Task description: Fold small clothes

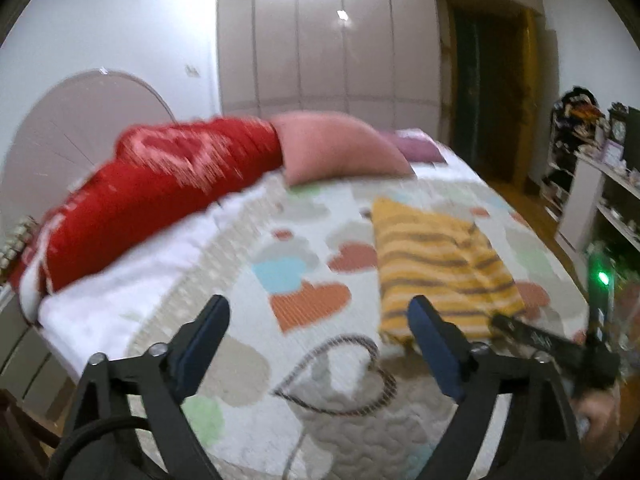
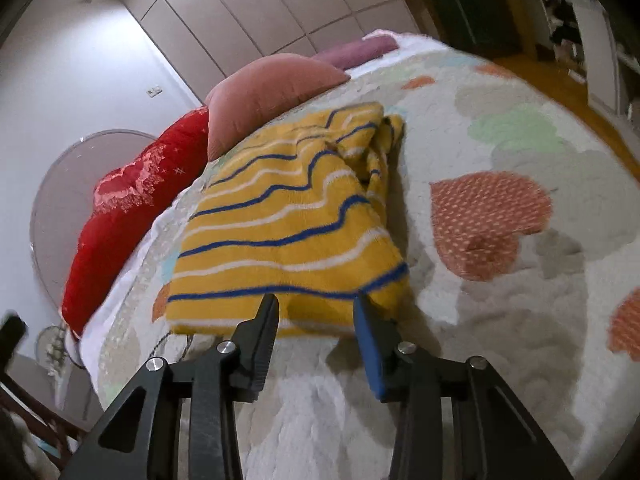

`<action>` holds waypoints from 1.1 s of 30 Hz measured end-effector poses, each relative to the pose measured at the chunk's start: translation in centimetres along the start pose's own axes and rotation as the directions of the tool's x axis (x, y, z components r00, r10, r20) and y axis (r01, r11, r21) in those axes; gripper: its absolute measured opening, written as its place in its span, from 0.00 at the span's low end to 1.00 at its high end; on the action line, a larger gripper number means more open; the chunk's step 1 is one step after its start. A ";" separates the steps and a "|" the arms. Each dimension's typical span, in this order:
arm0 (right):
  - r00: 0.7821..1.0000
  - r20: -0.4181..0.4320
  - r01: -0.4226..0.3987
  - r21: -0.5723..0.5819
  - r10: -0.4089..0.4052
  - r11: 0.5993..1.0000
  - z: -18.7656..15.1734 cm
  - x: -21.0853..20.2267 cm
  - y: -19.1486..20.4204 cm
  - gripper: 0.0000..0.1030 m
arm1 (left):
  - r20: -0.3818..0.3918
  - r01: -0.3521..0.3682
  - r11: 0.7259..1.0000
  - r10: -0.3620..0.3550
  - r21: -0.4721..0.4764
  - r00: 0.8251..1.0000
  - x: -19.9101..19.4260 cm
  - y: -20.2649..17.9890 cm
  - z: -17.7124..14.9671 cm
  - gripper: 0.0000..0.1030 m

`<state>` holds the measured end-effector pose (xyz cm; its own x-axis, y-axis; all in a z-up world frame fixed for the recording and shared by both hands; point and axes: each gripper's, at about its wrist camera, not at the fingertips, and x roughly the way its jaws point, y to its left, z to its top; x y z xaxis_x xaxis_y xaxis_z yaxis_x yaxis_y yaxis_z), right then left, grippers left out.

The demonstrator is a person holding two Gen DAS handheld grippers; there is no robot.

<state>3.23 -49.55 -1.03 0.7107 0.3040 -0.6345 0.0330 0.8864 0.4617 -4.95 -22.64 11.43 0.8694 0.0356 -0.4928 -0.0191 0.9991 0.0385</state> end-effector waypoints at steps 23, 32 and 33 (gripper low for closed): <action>0.976 0.123 0.183 -0.038 -0.177 0.982 -4.7 -6.9 2.0 0.67 | -0.284 0.080 0.995 -0.058 0.067 0.957 2.2 -4.3 -3.9 0.97; 0.971 0.123 0.211 -0.042 -0.205 0.977 -5.0 -7.0 2.2 0.69 | -0.311 0.089 0.992 -0.058 0.086 0.949 2.4 -5.0 -4.5 0.97; 0.970 0.123 0.215 -0.047 -0.208 0.976 -5.1 -7.0 2.3 0.70 | -0.317 0.093 0.992 -0.061 0.086 0.946 2.5 -5.1 -4.7 0.97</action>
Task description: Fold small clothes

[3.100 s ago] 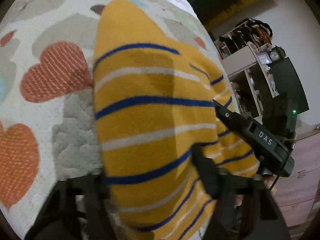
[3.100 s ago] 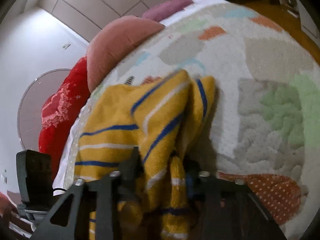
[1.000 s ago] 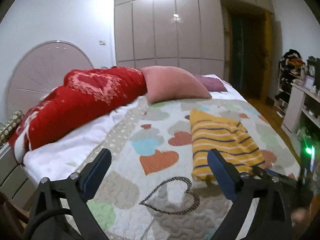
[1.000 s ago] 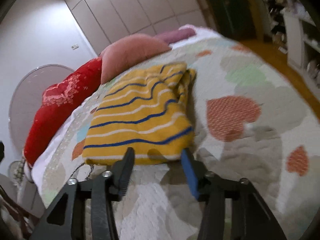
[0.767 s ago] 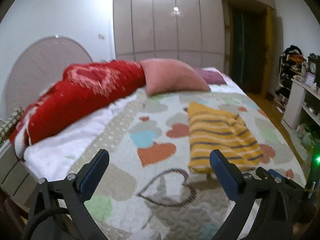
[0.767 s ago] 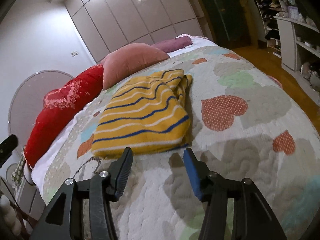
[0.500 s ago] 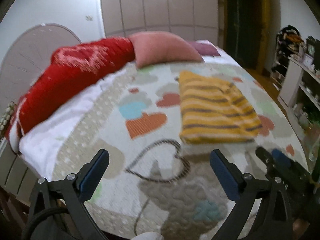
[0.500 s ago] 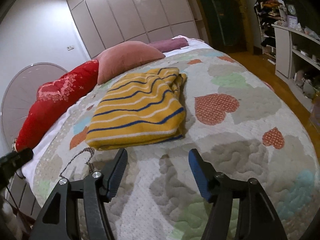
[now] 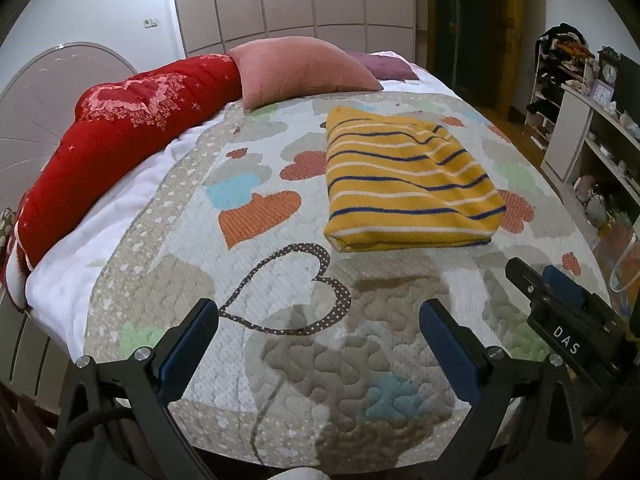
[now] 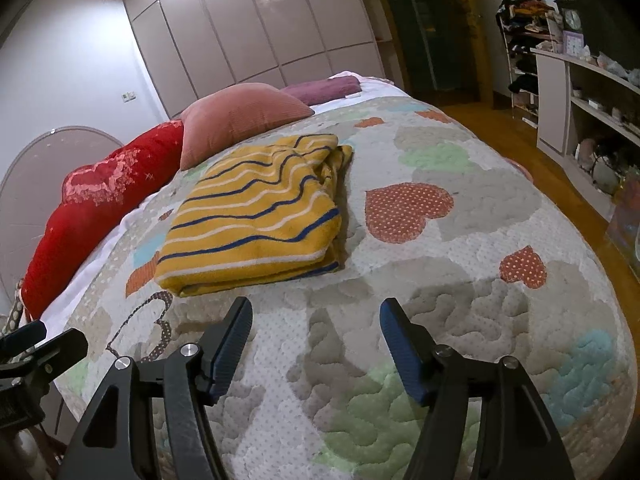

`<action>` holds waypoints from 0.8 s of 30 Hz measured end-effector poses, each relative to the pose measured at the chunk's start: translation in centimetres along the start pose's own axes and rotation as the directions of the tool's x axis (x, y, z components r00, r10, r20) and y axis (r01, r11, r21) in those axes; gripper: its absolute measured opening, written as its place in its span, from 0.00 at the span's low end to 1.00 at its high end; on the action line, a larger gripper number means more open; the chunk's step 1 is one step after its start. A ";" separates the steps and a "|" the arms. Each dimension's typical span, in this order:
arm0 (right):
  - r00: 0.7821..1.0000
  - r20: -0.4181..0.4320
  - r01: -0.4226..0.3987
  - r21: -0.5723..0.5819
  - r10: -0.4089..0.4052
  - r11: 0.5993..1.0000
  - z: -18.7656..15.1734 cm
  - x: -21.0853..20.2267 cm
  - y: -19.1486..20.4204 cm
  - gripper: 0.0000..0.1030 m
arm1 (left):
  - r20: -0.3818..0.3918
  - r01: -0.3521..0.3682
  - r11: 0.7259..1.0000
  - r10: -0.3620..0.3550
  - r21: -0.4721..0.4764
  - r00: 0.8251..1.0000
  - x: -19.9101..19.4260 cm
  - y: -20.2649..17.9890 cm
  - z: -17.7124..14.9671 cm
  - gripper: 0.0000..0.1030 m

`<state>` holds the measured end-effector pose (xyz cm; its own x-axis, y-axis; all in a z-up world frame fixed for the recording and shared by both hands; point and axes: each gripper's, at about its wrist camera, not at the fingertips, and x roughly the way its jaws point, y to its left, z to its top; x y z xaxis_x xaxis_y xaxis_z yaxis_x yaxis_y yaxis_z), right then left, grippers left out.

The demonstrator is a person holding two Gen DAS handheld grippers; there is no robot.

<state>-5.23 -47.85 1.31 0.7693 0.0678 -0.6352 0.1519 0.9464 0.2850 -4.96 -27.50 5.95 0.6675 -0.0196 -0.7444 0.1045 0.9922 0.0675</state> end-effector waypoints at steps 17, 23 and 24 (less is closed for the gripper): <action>0.998 0.003 0.070 -0.117 -0.070 0.991 -0.5 0.2 1.9 0.74 | -0.057 0.023 1.000 -0.024 -0.014 0.998 1.5 0.3 -0.6 0.97; 0.998 -0.012 0.065 -0.124 -0.067 0.990 -0.6 0.6 2.2 0.75 | -0.072 0.022 0.999 -0.025 -0.030 0.997 2.1 0.8 -0.8 0.97; 0.998 -0.015 0.065 -0.125 -0.067 0.990 -0.7 0.7 2.3 0.75 | -0.072 0.023 0.999 -0.025 -0.032 0.997 2.2 0.9 -0.8 0.97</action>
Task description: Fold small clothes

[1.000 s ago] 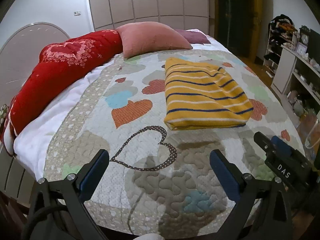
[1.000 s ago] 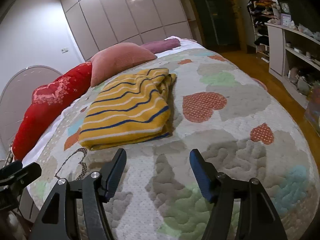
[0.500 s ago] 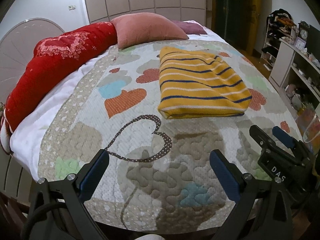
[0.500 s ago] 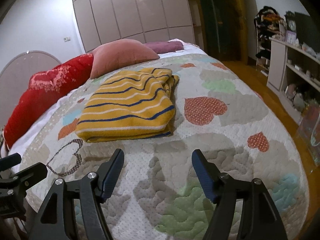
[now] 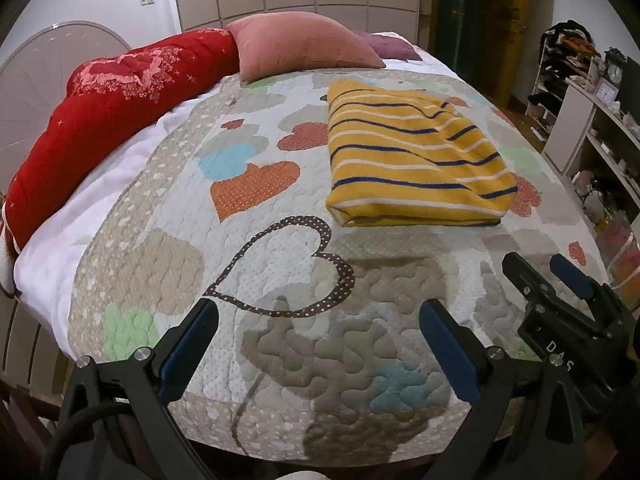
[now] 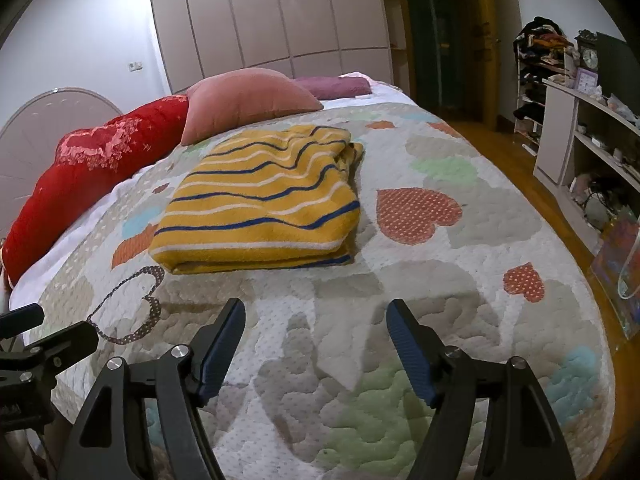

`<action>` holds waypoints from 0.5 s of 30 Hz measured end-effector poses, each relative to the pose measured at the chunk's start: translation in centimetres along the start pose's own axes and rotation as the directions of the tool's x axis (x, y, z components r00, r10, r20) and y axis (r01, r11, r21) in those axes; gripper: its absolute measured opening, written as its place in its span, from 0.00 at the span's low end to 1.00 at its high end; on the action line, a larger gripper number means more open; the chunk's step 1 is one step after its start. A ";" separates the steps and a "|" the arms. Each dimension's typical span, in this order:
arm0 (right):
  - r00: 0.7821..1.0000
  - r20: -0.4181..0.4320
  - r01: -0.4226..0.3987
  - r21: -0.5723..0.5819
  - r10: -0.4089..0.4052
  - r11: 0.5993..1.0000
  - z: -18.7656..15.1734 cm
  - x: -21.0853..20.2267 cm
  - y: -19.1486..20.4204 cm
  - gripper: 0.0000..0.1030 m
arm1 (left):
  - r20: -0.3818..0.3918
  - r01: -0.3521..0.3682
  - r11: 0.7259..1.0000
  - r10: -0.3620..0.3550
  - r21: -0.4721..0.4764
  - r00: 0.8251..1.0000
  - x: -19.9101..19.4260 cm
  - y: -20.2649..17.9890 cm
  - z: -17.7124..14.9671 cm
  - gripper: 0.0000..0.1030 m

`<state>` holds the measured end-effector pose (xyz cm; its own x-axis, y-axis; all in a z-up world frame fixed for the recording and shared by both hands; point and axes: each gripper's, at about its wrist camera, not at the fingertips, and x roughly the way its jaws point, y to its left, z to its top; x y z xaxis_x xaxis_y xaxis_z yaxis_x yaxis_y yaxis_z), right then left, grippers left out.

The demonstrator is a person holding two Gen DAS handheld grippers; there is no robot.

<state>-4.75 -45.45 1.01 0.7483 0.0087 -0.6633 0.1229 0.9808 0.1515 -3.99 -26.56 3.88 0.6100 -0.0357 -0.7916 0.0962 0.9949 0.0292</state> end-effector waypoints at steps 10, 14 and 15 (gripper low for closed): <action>1.000 -0.021 -0.003 -0.017 0.003 1.000 -0.3 0.7 0.4 0.75 | -0.010 0.017 0.999 -0.017 -0.028 1.000 0.7 0.7 -0.1 0.97; 1.000 -0.024 -0.005 -0.028 0.004 1.000 -0.5 0.8 0.7 0.75 | -0.018 0.016 0.999 -0.017 -0.031 1.000 1.0 0.7 -0.2 0.97; 1.000 -0.024 -0.005 -0.032 0.004 0.999 -0.5 0.8 0.8 0.75 | -0.018 0.014 0.999 -0.015 -0.030 1.000 1.0 0.6 -0.2 0.97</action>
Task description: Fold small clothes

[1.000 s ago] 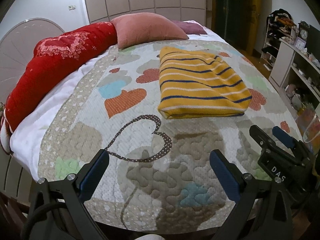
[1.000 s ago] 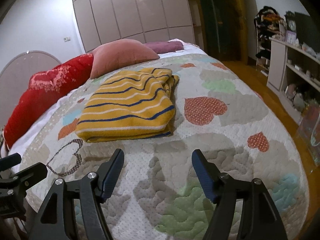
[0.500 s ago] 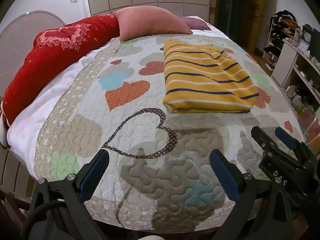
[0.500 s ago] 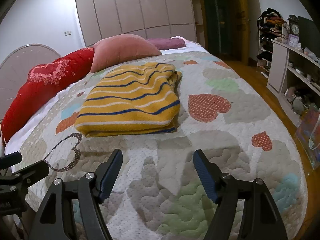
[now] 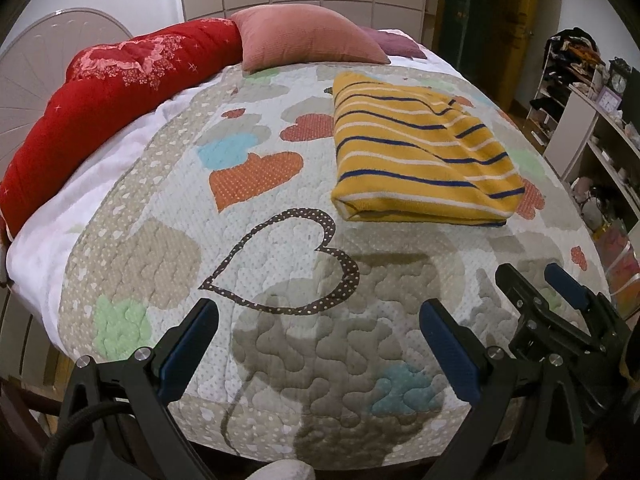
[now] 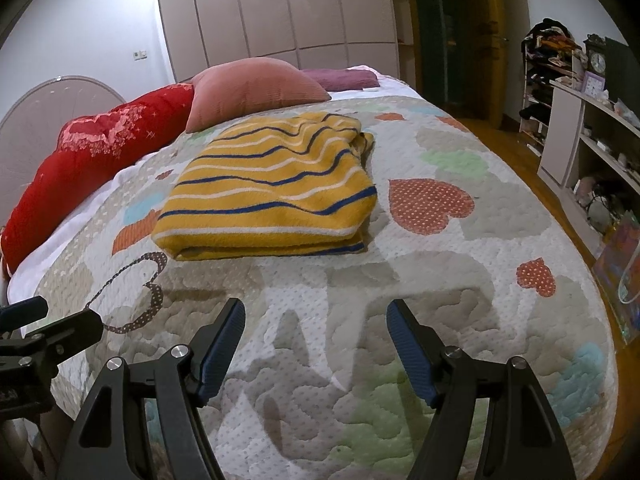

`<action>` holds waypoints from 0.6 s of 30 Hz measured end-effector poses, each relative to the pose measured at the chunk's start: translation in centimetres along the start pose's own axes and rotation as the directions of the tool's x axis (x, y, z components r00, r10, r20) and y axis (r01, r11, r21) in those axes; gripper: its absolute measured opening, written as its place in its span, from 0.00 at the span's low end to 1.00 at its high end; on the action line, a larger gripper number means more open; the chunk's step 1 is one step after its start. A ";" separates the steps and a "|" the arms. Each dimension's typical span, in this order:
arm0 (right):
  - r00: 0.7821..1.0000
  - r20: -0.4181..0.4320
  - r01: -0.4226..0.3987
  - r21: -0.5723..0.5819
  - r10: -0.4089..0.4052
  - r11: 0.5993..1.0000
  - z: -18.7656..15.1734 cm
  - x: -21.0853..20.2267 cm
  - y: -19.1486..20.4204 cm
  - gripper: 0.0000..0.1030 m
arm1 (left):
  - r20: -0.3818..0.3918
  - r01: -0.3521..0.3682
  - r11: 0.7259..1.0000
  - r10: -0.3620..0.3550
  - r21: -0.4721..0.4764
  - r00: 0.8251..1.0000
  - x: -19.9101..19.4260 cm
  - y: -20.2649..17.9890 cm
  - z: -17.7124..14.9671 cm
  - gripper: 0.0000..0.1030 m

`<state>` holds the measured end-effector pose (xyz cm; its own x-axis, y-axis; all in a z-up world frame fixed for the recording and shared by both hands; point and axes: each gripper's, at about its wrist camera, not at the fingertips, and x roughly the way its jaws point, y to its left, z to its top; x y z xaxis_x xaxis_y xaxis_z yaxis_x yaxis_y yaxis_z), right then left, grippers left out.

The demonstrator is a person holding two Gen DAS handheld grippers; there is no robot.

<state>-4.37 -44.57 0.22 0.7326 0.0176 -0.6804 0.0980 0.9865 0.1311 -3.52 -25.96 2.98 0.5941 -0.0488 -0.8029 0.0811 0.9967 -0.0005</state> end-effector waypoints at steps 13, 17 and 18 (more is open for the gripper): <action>1.000 0.011 0.019 -0.026 -0.019 0.999 -0.1 -0.2 0.4 0.76 | 0.005 -0.016 1.000 0.016 0.001 1.000 0.1 0.1 -0.1 0.97; 1.000 0.016 0.020 -0.031 -0.019 0.999 0.0 -0.3 0.6 0.76 | 0.007 -0.011 1.000 0.011 0.001 1.000 0.0 0.2 -0.1 0.97; 1.000 0.018 0.021 -0.032 -0.020 0.999 0.0 -0.4 0.6 0.76 | 0.009 -0.011 1.000 0.011 0.001 1.000 0.0 0.1 -0.2 0.97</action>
<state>-4.61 -44.00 0.50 0.7427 -0.0053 -0.6696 0.0918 0.9913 0.0939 -3.64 -25.83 2.89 0.6025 -0.0383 -0.7972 0.0756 0.9971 0.0092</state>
